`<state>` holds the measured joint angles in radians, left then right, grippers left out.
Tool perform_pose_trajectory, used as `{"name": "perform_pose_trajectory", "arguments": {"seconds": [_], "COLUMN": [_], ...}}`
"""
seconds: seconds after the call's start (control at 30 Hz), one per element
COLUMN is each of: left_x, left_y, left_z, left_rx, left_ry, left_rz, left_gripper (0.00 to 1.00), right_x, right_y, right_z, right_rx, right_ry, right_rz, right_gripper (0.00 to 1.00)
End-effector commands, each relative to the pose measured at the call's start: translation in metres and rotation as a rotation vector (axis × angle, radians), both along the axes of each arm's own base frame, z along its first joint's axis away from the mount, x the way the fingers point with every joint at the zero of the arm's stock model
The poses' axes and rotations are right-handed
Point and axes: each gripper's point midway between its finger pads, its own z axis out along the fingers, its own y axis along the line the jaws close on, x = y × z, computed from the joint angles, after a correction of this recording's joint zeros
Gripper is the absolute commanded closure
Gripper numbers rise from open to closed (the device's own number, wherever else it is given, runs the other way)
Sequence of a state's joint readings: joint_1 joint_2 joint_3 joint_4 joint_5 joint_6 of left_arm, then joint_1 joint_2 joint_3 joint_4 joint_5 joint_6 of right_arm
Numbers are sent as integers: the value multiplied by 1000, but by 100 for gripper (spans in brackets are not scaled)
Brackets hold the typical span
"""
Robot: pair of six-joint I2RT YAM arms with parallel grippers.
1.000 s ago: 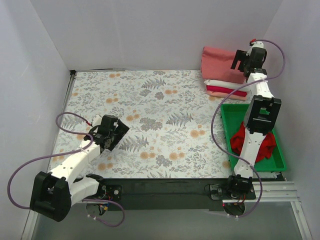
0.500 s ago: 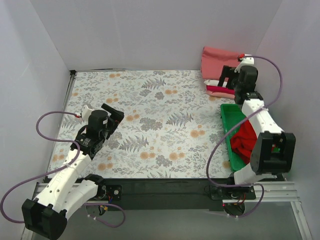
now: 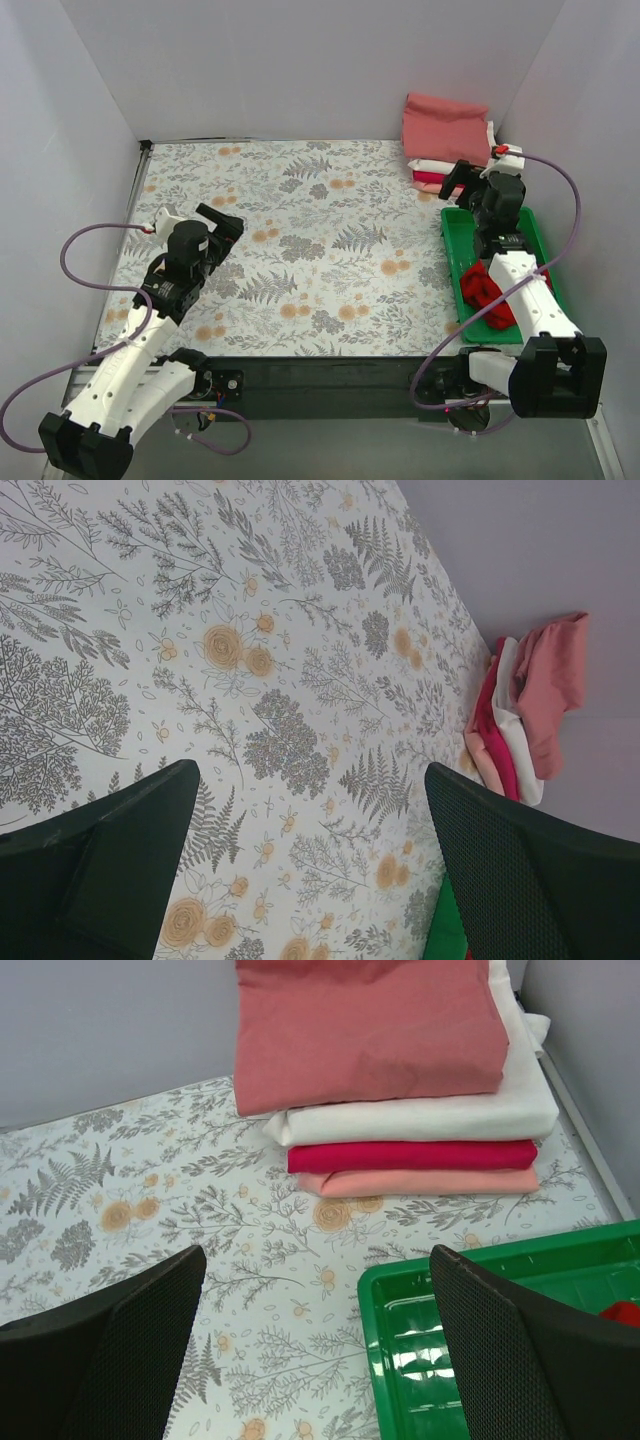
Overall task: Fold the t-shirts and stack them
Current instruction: Neatly place the folded tshirt to the corner
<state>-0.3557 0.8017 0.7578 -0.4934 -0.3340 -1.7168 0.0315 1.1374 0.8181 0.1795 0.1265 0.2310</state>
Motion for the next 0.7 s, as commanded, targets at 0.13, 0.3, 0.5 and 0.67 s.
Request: {"name": "perform_pose_trajectory", "arguments": {"seconds": [0.13,0.3,0.5,0.67], "left_x": [0,1,2,3], "left_y": [9,4,12,17], "left_z": [-13,-29,-30,-30], "left_rx": [43,39,70,85], "left_ry": [14,53,51,48], "left_rz": [33,18,51,70], "left_gripper": [4,4,4,4], "right_x": [66,123,181,209], "right_y": [-1,-9,-4,-13], "right_z": [26,-11,-36,-56], "right_rx": [143,257,417,428], "right_ry": [-46,46,102,122], "right_rz": [10,18,134,106], "right_gripper": [3,9,13,13]}}
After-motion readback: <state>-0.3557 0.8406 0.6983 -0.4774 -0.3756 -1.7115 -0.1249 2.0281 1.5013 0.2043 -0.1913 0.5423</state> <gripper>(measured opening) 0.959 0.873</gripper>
